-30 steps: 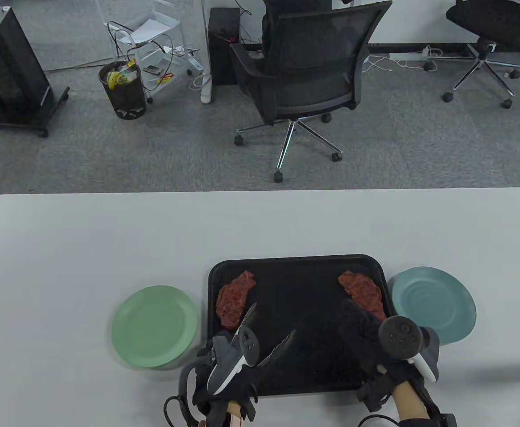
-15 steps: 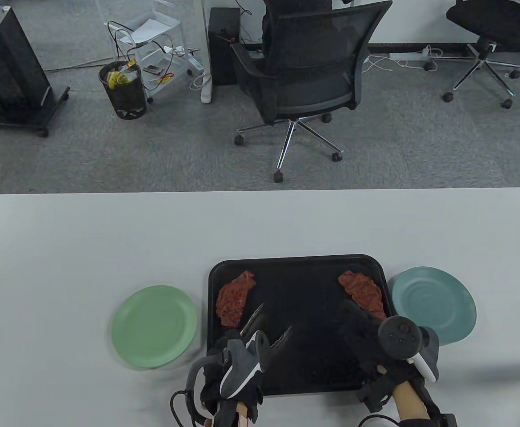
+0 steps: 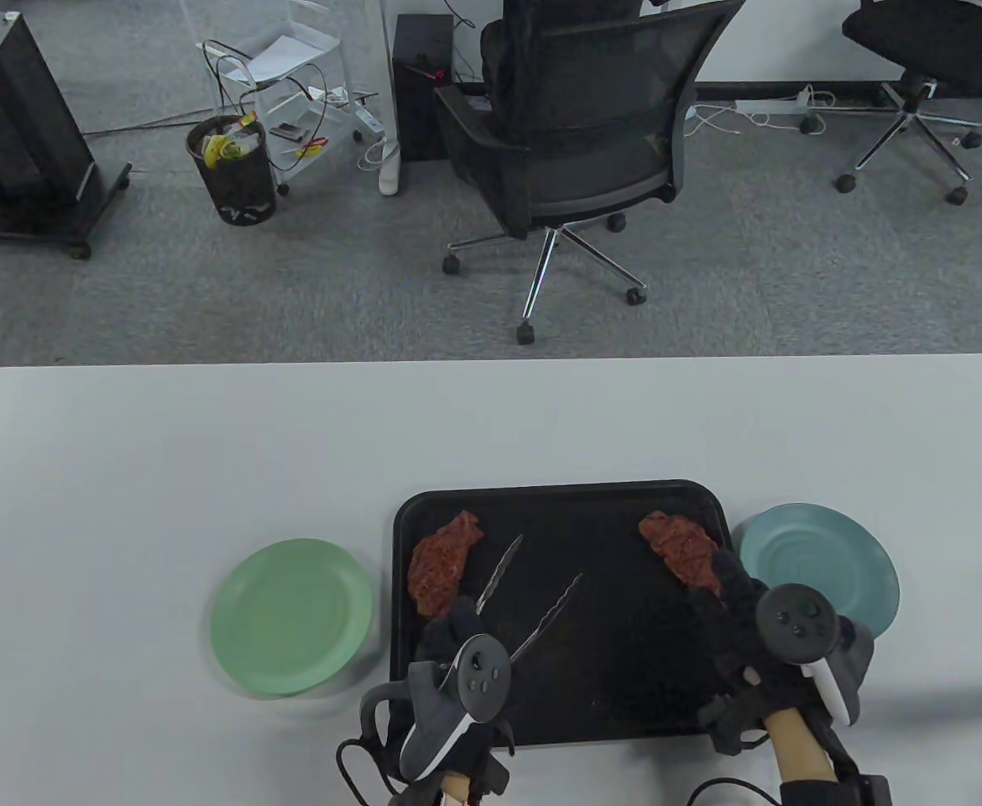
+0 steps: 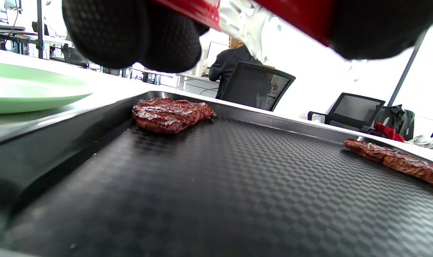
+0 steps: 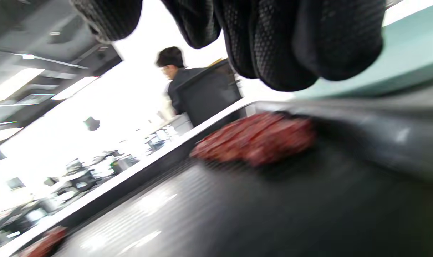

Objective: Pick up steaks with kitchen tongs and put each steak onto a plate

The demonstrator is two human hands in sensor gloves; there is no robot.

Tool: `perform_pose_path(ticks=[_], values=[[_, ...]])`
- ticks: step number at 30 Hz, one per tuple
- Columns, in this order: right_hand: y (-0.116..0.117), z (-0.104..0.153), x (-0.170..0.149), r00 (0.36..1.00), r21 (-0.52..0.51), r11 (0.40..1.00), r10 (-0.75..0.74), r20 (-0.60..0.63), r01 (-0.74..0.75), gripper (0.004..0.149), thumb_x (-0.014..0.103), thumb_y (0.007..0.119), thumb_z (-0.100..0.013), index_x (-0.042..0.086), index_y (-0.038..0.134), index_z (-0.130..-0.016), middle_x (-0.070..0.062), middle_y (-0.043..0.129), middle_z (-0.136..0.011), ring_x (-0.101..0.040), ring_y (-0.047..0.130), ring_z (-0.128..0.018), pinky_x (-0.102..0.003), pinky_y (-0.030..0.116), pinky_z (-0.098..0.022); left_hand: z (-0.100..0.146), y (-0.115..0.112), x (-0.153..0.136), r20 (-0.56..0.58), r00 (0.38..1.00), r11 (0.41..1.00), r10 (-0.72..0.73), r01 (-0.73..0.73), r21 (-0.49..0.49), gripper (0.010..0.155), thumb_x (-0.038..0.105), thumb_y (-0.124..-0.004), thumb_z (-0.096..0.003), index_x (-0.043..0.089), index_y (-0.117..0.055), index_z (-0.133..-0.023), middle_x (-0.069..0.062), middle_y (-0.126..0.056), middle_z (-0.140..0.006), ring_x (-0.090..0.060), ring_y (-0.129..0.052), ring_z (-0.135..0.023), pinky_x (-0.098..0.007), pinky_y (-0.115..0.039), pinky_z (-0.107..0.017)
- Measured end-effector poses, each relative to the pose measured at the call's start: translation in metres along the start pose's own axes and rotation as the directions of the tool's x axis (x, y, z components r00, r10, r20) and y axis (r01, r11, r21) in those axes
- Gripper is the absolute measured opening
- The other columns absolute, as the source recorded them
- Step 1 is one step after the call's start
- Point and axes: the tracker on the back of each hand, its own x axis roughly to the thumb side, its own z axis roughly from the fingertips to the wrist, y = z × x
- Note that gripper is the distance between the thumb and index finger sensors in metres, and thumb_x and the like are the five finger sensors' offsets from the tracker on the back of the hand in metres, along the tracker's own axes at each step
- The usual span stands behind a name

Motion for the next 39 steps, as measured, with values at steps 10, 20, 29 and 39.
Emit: perform_pose_path(ticks=[10,20,29,39], values=[[-0.062,-0.044,-0.097,0.842,-0.053,0.967,0.189,-0.505,-0.249,0.078,0.050,0.072,-0.045,0.008,0.049,-0.106,-0.030,0.067,-0.095,-0.047,0.078,-0.068,-0.050,0.076,-0.044,-0.002,0.003,-0.002,-0.007,0.999,0.999,0.038,-0.038,-0.019,0.097,0.061,-0.082,-0.0331,0.009,-0.047,-0.107,-0.023,-0.063,-0.094,-0.039,-0.088,-0.063,-0.044,-0.082,-0.043],[-0.022,-0.081,-0.119,0.766,0.112,0.957,0.282,-0.578,-0.268,0.080,0.045,0.075,-0.044,0.007,0.042,-0.107,-0.031,0.064,-0.096,-0.046,0.072,-0.069,-0.048,0.074,-0.046,-0.003,0.002,-0.011,-0.050,0.998,0.999,0.024,-0.026,-0.042,0.097,0.062,-0.082,-0.0331,0.009,-0.047,-0.107,-0.024,-0.063,-0.094,-0.039,-0.087,-0.063,-0.044,-0.082,-0.043],[-0.037,-0.074,-0.136,0.749,-0.036,0.996,0.034,-0.662,-0.077,0.067,0.029,0.081,-0.041,0.003,0.058,-0.099,-0.011,0.088,-0.061,-0.023,0.088,-0.036,-0.033,0.082,-0.019,-0.001,0.002,-0.019,-0.083,0.996,0.998,0.016,-0.021,-0.055,0.097,0.062,-0.082,-0.0329,0.009,-0.047,-0.107,-0.020,-0.062,-0.095,-0.039,-0.087,-0.063,-0.043,-0.082,-0.043],[-0.085,-0.036,-0.119,0.756,-0.247,0.904,-0.427,-0.496,0.349,0.049,0.019,0.066,-0.048,0.000,0.057,-0.092,-0.021,0.081,-0.073,-0.031,0.095,-0.032,-0.033,0.090,-0.013,-0.001,0.001,-0.025,-0.099,0.994,0.996,0.050,-0.058,-0.073,0.098,0.062,-0.082,-0.0328,0.009,-0.046,-0.107,-0.020,-0.062,-0.095,-0.039,-0.087,-0.063,-0.044,-0.082,-0.044]])
